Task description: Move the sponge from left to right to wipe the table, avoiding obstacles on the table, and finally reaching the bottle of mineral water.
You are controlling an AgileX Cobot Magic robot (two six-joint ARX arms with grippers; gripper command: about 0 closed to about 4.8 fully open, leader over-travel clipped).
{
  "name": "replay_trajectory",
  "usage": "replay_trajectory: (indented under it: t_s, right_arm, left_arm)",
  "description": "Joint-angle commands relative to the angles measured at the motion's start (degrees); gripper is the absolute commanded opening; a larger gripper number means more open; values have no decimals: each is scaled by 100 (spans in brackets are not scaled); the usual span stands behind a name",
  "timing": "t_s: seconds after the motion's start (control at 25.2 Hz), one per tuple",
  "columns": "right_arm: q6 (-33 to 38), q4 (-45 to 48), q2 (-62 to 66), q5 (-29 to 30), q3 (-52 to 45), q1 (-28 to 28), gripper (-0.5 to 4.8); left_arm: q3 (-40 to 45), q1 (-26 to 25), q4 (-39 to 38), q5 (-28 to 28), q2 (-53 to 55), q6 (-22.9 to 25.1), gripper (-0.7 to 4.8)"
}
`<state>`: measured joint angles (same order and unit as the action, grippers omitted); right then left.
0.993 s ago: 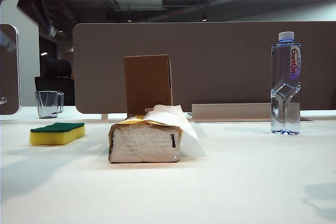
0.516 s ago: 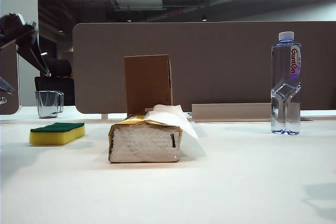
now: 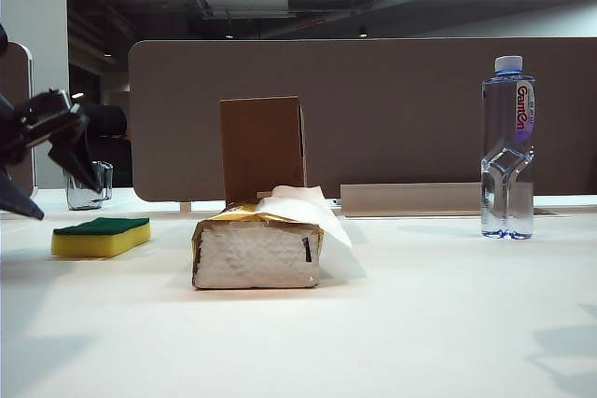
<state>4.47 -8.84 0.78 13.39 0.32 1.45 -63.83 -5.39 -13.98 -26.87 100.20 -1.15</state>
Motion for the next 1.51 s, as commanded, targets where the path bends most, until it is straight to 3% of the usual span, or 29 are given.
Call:
replay_trajectory:
  t_s: [0.04,0.4,0.71,1.15,1.31,1.47,1.51]
  right_arm:
    - [24,98,-4,46,-4,2,-1]
    - [24,96,-4,48,-4,4,-1]
    - [24,94,-4,50,-4,4,-1]
    - [24,94,-4,46,-4,2,-1]
    - [24,94,-4,46,-4,2,-1]
    - [24,94,-4,46,-4,2,-1]
    - [24,94,-4,46,-4,2,-1]
  left_arm:
    - [-39,0,35,-35,175,267,479]
    - [-63,83,450,13,321,267,479]
    - [-745,321,-17,179,782,284,479]
    - [-756,326,-52,334,1045,286,479]
    - [-756,326,-9,380,1058,289,456]
    - [-756,356,-11,415,1067,393,364]
    - [-756,358,-11,413,1067,420,362]
